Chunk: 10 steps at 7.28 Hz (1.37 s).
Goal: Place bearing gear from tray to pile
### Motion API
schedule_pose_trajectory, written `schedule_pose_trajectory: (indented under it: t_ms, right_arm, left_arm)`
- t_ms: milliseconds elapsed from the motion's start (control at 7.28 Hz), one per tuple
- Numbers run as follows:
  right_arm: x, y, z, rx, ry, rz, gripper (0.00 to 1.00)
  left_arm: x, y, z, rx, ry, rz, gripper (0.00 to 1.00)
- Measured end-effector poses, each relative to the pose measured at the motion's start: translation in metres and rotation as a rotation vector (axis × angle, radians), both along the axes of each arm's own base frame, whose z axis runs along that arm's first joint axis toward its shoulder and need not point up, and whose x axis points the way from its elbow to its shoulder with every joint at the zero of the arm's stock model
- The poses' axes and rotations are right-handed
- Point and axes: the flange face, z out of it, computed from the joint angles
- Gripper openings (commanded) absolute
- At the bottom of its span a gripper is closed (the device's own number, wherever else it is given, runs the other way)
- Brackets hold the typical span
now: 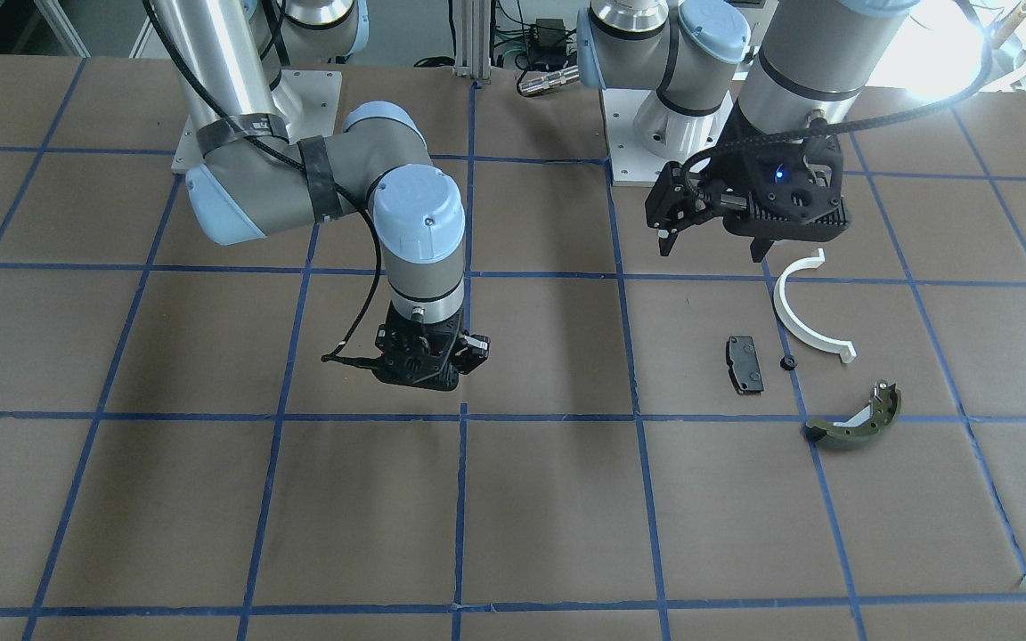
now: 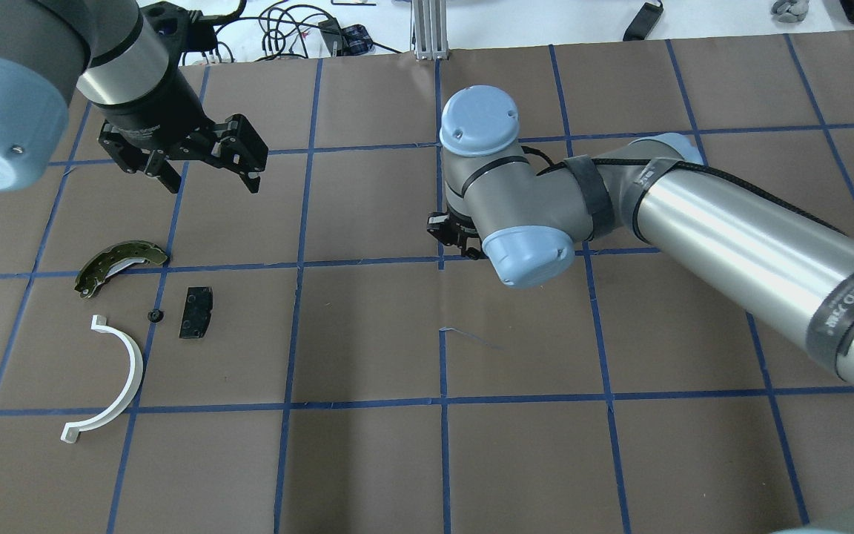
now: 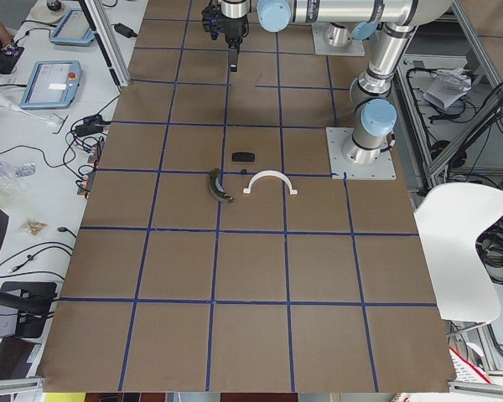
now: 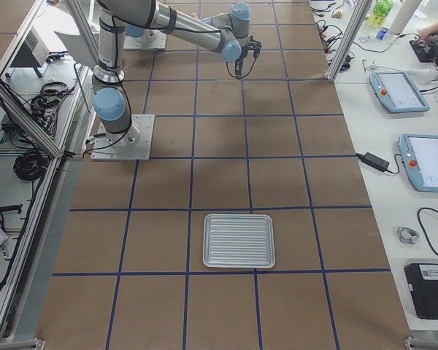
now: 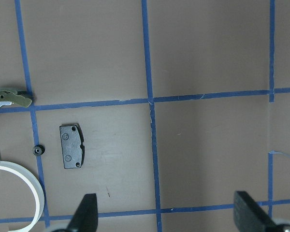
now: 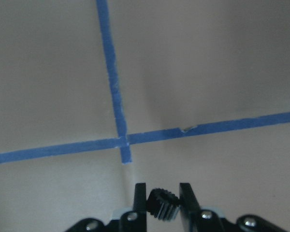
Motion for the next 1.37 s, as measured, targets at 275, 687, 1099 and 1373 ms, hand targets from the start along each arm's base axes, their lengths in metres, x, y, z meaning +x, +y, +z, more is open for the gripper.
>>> schedule_pose_trajectory:
  t_ms: [275, 687, 1099, 1373]
  right_arm:
    - [0.027, 0.012, -0.017, 0.002, -0.020, 0.023, 0.09]
    - [0.035, 0.016, -0.027, 0.015, -0.019, 0.039, 0.44]
    - [0.034, 0.016, -0.029, 0.020, -0.019, 0.032, 1.00]
    - [0.027, 0.012, -0.025, 0.019, -0.016, 0.033, 1.00]
  left_arm:
    - [0.001, 0.000, 0.001, -0.002, 0.000, 0.001, 1.00]
    - [0.002, 0.000, 0.002, -0.003, -0.004, 0.002, 1.00]
    - [0.003, 0.000, 0.002, -0.003, -0.004, 0.003, 1.00]
    - [0.003, 0.000, 0.002, -0.003, -0.004, 0.004, 1.00]
